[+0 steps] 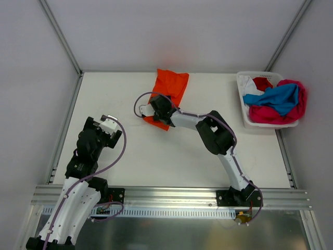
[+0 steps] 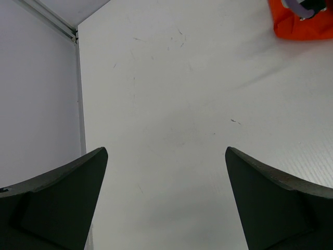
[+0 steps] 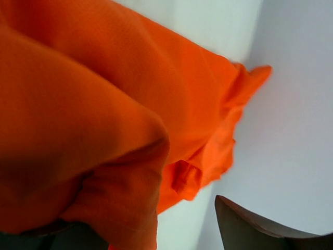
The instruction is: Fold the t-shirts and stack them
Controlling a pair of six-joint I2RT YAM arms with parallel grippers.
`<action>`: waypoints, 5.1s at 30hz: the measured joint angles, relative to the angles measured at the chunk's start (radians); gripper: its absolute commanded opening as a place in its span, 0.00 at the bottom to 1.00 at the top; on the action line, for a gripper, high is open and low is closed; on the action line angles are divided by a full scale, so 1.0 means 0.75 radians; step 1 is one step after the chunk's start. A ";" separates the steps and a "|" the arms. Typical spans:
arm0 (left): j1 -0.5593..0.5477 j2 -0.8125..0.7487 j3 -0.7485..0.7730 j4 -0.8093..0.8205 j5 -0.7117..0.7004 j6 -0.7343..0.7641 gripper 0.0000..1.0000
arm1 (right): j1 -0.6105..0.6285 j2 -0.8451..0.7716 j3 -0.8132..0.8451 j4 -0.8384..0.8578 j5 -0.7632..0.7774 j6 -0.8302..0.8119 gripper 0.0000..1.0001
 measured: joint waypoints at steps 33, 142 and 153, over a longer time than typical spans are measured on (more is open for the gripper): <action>0.001 -0.005 0.083 -0.190 0.077 0.068 0.99 | 0.362 -0.777 -0.582 -0.961 -0.824 0.659 0.84; -0.144 1.161 0.725 -0.222 1.324 -0.098 0.99 | -0.588 -1.375 -0.522 -1.133 -0.975 1.214 0.81; -0.515 1.624 0.843 -0.230 1.104 -0.035 0.99 | -0.588 -1.383 -0.556 -1.131 -0.966 1.229 0.81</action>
